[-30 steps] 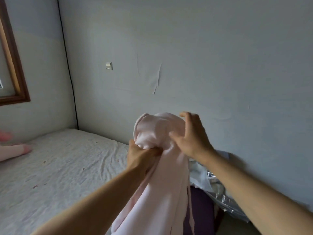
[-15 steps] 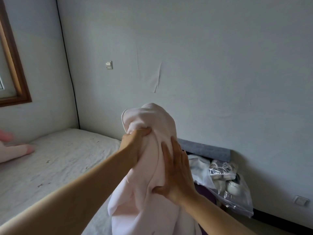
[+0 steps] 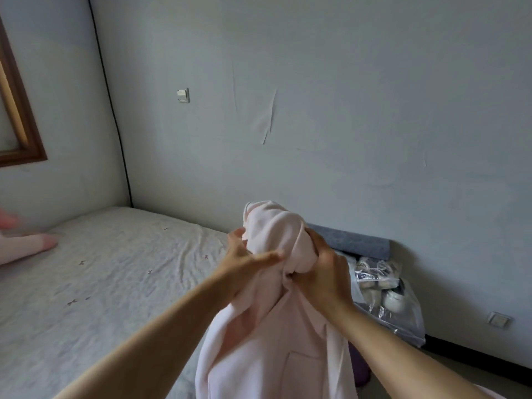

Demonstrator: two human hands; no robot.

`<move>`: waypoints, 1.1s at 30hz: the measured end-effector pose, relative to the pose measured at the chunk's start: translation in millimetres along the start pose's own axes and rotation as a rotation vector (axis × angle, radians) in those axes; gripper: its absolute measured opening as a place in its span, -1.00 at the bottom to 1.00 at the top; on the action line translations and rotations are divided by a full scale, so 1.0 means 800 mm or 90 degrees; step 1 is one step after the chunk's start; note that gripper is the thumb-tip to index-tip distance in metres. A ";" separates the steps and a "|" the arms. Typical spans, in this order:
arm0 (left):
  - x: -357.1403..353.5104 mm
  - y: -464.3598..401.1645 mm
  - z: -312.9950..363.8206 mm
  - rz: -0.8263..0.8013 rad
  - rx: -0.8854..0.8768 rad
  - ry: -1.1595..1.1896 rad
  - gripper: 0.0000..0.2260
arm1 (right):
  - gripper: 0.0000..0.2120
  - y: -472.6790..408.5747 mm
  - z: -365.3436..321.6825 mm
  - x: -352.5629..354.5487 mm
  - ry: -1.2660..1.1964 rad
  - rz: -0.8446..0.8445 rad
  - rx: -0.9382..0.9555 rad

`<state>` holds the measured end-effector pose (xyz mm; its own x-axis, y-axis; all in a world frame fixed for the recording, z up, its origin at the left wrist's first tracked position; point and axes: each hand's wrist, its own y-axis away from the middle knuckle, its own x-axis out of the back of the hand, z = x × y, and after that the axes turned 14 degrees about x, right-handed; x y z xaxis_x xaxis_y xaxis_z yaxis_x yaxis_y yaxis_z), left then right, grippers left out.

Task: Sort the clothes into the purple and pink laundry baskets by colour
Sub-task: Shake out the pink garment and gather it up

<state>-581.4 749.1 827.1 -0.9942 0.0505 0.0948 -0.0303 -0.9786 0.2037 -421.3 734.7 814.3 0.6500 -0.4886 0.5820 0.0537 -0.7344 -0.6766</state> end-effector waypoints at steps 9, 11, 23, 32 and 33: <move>0.008 0.003 -0.029 -0.039 0.159 0.087 -0.87 | -0.12 0.010 0.002 0.000 0.023 -0.129 -0.016; 0.007 0.000 -0.032 -0.015 0.198 0.132 -0.88 | -0.05 0.020 -0.003 0.003 0.057 -0.172 0.052; -0.050 0.014 -0.054 -0.162 0.291 0.151 -0.72 | 0.17 0.119 0.015 0.032 0.359 -0.245 0.194; -0.143 0.068 -0.038 -0.288 0.315 0.072 -0.77 | -0.23 0.157 0.067 0.111 0.392 -0.177 0.077; -0.154 0.075 -0.037 -0.273 0.299 0.047 -0.73 | -0.26 0.161 0.073 0.119 0.391 -0.179 0.049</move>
<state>-463.4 678.1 799.1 -0.9090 0.3875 -0.1533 -0.3946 -0.6823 0.6154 -308.4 621.3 756.2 0.0563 -0.4797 0.8756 0.2266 -0.8480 -0.4792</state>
